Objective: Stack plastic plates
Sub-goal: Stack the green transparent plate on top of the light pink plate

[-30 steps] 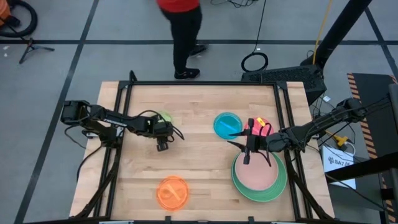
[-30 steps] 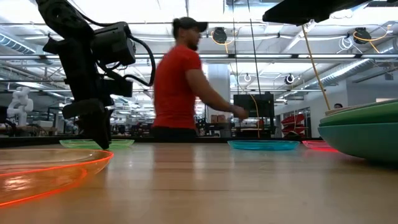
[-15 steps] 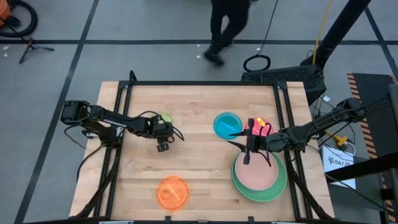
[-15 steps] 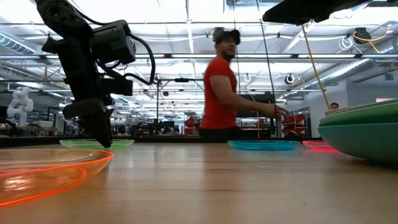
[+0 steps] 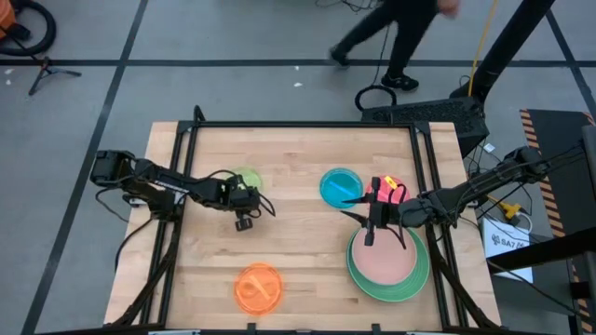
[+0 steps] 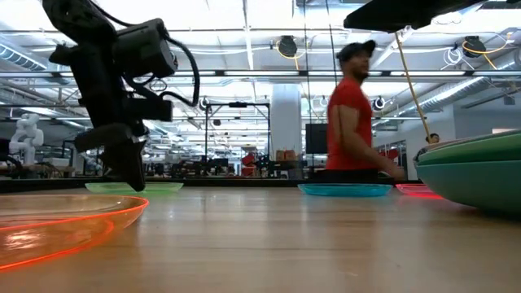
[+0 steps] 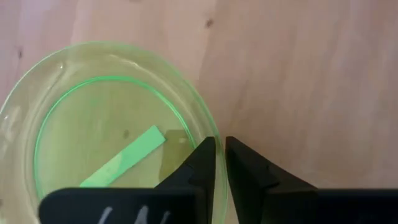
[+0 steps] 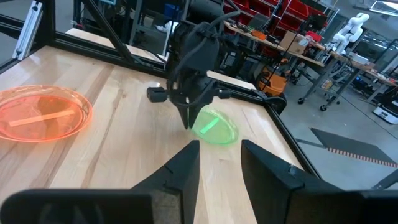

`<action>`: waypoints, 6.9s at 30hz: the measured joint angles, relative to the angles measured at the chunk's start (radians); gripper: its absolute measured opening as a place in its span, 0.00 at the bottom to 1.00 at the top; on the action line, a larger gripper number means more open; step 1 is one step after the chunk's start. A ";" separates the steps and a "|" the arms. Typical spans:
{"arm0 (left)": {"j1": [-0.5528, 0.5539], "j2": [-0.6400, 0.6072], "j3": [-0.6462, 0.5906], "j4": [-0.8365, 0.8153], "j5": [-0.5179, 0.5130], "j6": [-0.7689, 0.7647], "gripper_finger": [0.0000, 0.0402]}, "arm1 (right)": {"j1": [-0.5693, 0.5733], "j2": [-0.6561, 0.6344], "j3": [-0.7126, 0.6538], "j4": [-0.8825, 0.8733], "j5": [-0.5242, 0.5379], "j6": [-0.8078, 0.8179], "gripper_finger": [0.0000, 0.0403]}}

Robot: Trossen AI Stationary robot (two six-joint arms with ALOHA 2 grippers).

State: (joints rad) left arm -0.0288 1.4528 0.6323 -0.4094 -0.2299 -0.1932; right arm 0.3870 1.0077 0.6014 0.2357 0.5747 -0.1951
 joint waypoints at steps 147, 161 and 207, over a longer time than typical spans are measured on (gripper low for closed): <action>-0.226 -0.769 0.115 0.046 -0.194 0.509 0.09 | -0.435 1.065 1.037 -0.574 -0.282 0.829 0.01; -0.228 -0.769 0.116 0.090 -0.195 0.504 0.09 | -0.324 0.734 1.038 -1.054 -0.400 0.773 0.00; -0.228 -0.767 0.116 0.130 -0.196 0.443 0.09 | 0.172 0.033 0.109 -1.177 -0.265 1.405 0.09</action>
State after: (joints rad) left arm -0.2569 0.6859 0.7479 -0.2790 -0.4259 0.2495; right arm 0.5594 1.0410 0.7105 -0.9411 0.3096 1.2102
